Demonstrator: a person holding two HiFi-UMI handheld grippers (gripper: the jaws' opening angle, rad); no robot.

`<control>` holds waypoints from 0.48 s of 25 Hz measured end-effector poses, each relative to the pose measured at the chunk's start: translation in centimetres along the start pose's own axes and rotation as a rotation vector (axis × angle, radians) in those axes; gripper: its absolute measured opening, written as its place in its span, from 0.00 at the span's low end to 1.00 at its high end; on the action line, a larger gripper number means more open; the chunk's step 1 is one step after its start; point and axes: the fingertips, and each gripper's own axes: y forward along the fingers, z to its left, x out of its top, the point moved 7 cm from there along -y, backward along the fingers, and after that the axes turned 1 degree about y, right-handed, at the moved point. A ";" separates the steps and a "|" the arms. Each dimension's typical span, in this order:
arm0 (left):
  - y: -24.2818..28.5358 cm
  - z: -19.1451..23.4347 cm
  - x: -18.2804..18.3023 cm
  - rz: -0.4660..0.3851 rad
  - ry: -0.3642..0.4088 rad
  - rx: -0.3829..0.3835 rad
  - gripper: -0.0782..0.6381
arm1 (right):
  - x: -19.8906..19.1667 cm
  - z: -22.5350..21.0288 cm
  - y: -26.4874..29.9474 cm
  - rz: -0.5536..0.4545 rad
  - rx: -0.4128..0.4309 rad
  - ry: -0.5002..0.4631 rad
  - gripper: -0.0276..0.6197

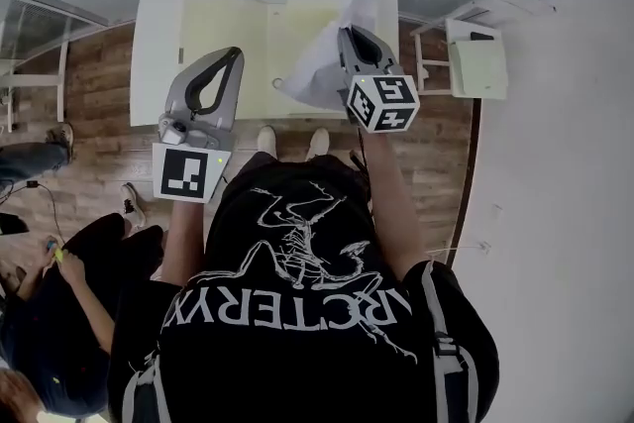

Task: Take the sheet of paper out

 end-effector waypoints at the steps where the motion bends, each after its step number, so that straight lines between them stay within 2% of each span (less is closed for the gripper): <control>1: 0.4 0.0 0.1 -0.006 -0.001 0.000 0.12 | 1.3 -0.1 -0.9 -0.039 -0.005 -0.020 0.06; 8: 1.9 0.2 2.0 -0.058 0.031 0.019 0.12 | 8.0 1.4 -6.0 -0.268 -0.032 -0.231 0.06; 12: 2.4 0.8 2.7 -0.083 0.036 0.038 0.12 | 9.4 1.5 -7.1 -0.308 -0.033 -0.254 0.06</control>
